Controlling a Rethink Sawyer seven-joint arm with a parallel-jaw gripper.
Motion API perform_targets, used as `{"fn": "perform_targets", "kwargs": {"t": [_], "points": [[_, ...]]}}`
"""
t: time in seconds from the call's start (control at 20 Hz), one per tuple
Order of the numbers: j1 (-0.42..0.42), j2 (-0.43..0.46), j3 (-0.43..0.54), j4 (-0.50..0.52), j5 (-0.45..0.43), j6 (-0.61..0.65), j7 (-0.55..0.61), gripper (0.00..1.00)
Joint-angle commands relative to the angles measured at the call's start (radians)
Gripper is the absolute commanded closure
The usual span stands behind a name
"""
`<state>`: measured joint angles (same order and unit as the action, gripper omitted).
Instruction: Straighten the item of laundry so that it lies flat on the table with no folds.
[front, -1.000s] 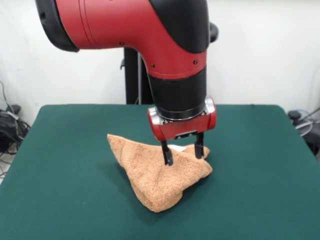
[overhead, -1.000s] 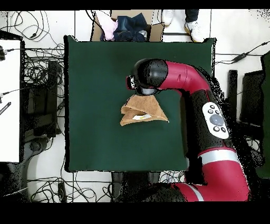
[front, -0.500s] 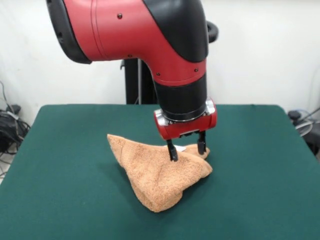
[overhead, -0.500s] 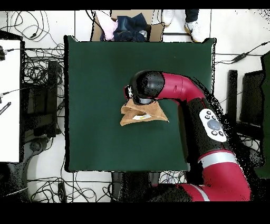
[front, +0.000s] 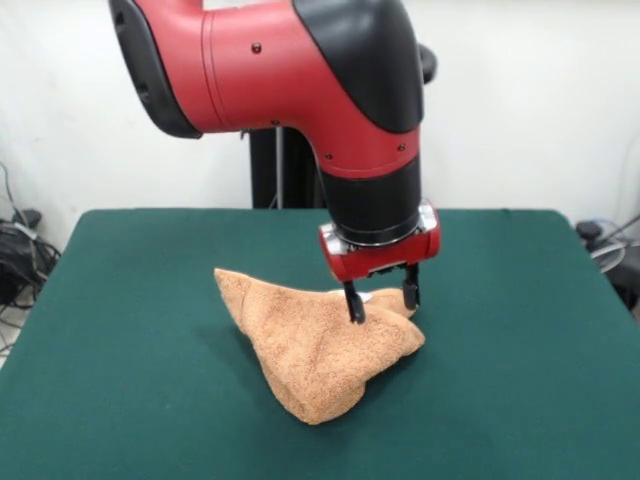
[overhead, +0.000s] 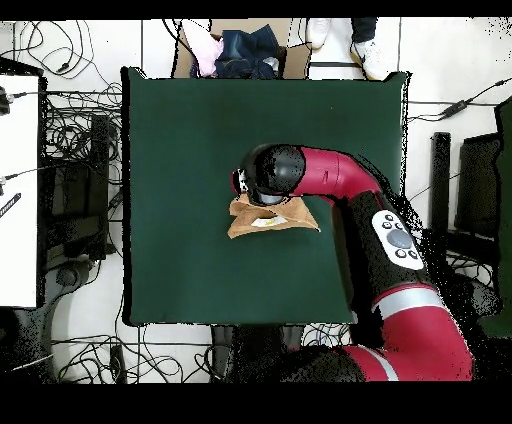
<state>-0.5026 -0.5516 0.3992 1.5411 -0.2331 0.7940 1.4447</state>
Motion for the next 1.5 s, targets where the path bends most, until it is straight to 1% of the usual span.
{"fn": "perform_targets", "kwargs": {"t": [0.05, 0.15, 0.3, 0.4, 0.85, 1.0, 1.2, 1.3, 1.4, 1.5], "points": [[-0.004, 0.058, 0.071, 0.075, -0.048, -0.084, -0.038, 0.00], [-0.008, 0.077, 0.076, 0.064, -0.055, -0.097, -0.052, 0.00], [-0.023, 0.146, 0.089, 0.022, -0.067, -0.113, -0.099, 0.00], [-0.031, 0.174, 0.094, 0.019, -0.072, -0.143, -0.102, 0.00], [-0.045, 0.218, 0.112, 0.015, -0.089, -0.178, -0.103, 0.00], [-0.046, 0.204, 0.109, 0.031, -0.089, -0.178, -0.092, 0.00], [-0.035, 0.141, 0.100, 0.077, -0.077, -0.164, -0.051, 0.00], [-0.033, 0.109, 0.097, 0.091, -0.075, -0.147, -0.046, 0.00], [-0.038, 0.057, 0.091, 0.125, -0.075, -0.134, -0.041, 0.00], [-0.041, 0.033, 0.088, 0.142, -0.074, -0.127, -0.040, 0.00]]}}
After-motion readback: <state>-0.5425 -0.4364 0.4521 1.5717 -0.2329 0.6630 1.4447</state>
